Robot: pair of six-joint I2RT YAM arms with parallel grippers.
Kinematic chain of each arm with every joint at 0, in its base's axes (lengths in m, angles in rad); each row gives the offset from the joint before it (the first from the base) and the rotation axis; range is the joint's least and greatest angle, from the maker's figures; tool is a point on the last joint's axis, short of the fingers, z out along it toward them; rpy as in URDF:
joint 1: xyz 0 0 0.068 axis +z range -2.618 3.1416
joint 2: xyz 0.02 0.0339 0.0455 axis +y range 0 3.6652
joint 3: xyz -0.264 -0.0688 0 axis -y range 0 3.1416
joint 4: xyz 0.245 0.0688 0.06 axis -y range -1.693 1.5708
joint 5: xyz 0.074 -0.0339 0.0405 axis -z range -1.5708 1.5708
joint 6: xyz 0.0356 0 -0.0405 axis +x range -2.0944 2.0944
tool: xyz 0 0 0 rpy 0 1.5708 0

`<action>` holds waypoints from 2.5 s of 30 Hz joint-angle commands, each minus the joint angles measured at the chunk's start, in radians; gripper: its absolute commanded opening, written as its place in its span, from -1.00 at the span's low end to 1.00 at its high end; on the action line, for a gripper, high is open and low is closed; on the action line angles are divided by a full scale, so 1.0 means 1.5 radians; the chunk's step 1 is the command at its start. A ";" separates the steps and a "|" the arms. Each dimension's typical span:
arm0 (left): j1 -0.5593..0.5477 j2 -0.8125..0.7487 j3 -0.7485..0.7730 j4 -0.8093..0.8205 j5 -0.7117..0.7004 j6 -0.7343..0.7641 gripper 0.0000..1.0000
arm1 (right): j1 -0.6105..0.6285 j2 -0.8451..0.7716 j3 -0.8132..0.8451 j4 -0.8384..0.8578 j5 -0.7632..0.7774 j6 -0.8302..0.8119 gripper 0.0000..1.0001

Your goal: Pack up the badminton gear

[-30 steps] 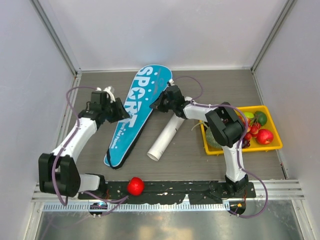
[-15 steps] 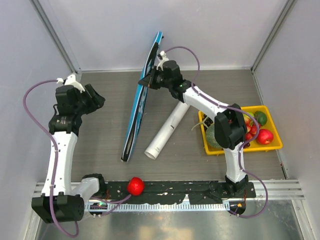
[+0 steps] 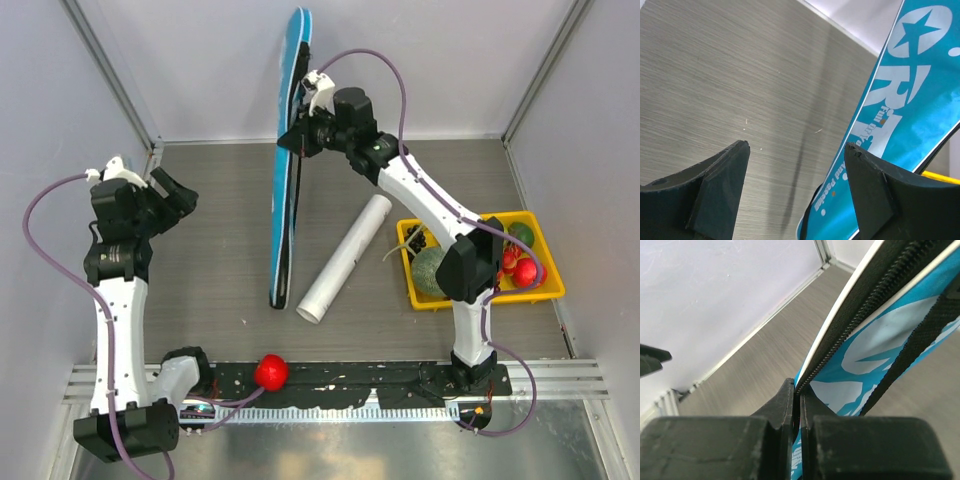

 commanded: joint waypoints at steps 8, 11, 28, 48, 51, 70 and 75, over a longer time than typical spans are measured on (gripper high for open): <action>0.016 -0.028 0.034 -0.022 -0.067 -0.121 0.54 | 0.012 -0.109 0.098 -0.034 -0.097 -0.406 -0.89; 0.023 -0.028 0.056 -0.043 -0.076 -0.131 0.55 | 0.024 -0.115 0.086 -0.037 -0.083 -0.506 -0.90; 0.036 -0.094 0.174 -0.092 -0.098 -0.209 0.55 | 0.106 -0.122 -0.100 0.131 0.093 -0.884 -0.89; 0.044 -0.053 0.340 -0.189 -0.171 -0.233 0.60 | 0.149 -0.121 -0.164 0.251 0.104 -1.162 -0.90; 0.044 -0.067 0.288 -0.179 -0.179 -0.238 0.66 | 0.163 -0.128 -0.276 0.288 0.127 -1.207 -0.89; 0.098 -0.130 -0.040 -0.304 -0.099 -0.388 0.74 | 0.217 -0.153 -0.636 0.457 0.196 -1.126 -0.90; 0.098 -0.160 -0.073 -0.309 -0.071 -0.420 0.72 | 0.232 -0.146 -0.631 0.458 0.212 -1.081 -0.89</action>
